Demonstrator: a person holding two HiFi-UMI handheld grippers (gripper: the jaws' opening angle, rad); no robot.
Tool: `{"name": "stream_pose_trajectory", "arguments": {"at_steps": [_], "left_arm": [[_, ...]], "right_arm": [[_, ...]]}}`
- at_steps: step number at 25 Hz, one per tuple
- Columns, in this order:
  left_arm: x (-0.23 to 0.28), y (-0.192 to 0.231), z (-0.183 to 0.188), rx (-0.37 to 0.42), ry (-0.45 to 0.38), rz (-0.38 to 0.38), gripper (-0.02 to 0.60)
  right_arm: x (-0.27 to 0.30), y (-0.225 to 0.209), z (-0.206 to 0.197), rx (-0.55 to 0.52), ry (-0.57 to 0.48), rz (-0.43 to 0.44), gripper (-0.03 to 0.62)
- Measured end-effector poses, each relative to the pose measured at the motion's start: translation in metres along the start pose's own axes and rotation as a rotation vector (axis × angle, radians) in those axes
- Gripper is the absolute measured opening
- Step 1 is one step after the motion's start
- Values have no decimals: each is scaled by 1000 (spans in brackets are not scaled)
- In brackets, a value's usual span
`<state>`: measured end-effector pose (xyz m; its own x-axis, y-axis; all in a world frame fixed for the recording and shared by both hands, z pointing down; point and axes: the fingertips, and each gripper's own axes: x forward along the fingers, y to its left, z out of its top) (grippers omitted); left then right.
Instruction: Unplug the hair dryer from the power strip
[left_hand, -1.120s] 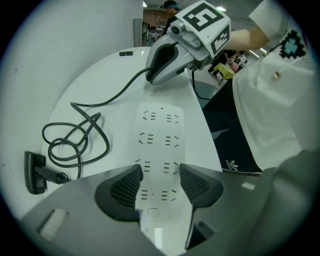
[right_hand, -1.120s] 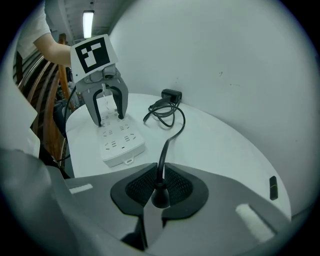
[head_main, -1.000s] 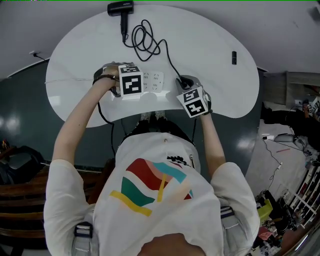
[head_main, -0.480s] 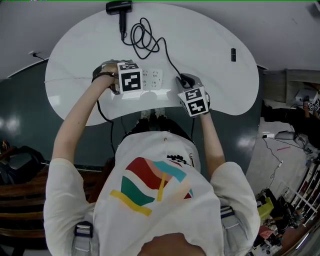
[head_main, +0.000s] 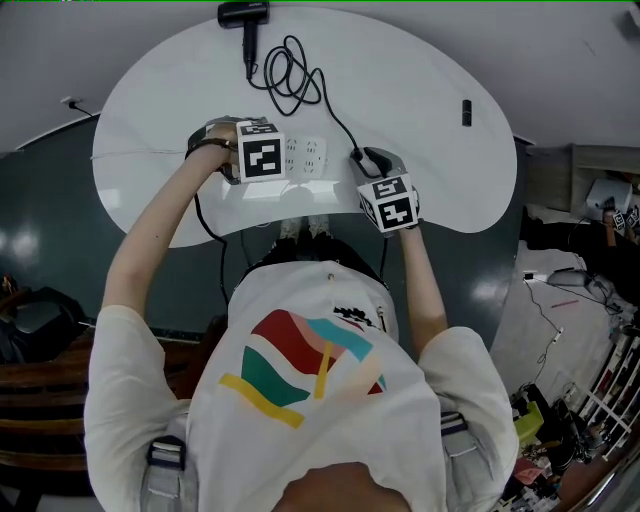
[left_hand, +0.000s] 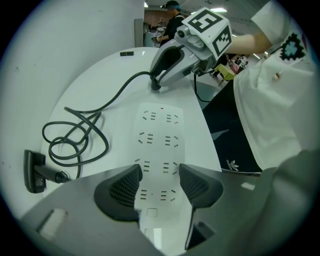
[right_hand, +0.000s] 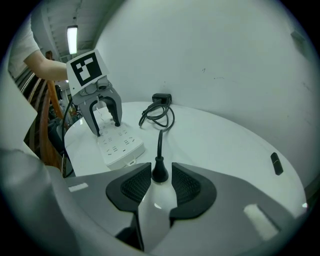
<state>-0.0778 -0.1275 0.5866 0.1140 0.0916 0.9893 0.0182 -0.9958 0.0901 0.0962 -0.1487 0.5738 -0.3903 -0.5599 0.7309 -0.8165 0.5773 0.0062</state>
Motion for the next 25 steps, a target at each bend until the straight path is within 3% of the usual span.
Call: {"name": "stream_pose_trajectory", "arguments": {"at_steps": [3, 6, 10, 15, 17, 20, 25], "left_arm": [[-1, 4, 2, -20, -46, 0, 247], [-14, 29, 7, -95, -117, 82, 229], [-31, 35, 13, -199, -207, 100, 228], [-101, 63, 50, -345, -478, 261, 66], [-128, 66, 61, -365, -562, 360, 44], [-171, 68, 68, -405, -670, 563, 5], [-253, 58, 62, -643, -988, 810, 2]], "right_arm": [[-4, -4, 18, 59, -59, -6, 138], [-9, -9, 49, 105, -137, -2, 137], [-21, -18, 90, 141, -234, -7, 121], [-56, -35, 149, 131, -377, -116, 52], [-73, -37, 172, 105, -432, -148, 13], [-99, -30, 201, 76, -514, -158, 12], [-140, -12, 231, 78, -659, -172, 12]]}}
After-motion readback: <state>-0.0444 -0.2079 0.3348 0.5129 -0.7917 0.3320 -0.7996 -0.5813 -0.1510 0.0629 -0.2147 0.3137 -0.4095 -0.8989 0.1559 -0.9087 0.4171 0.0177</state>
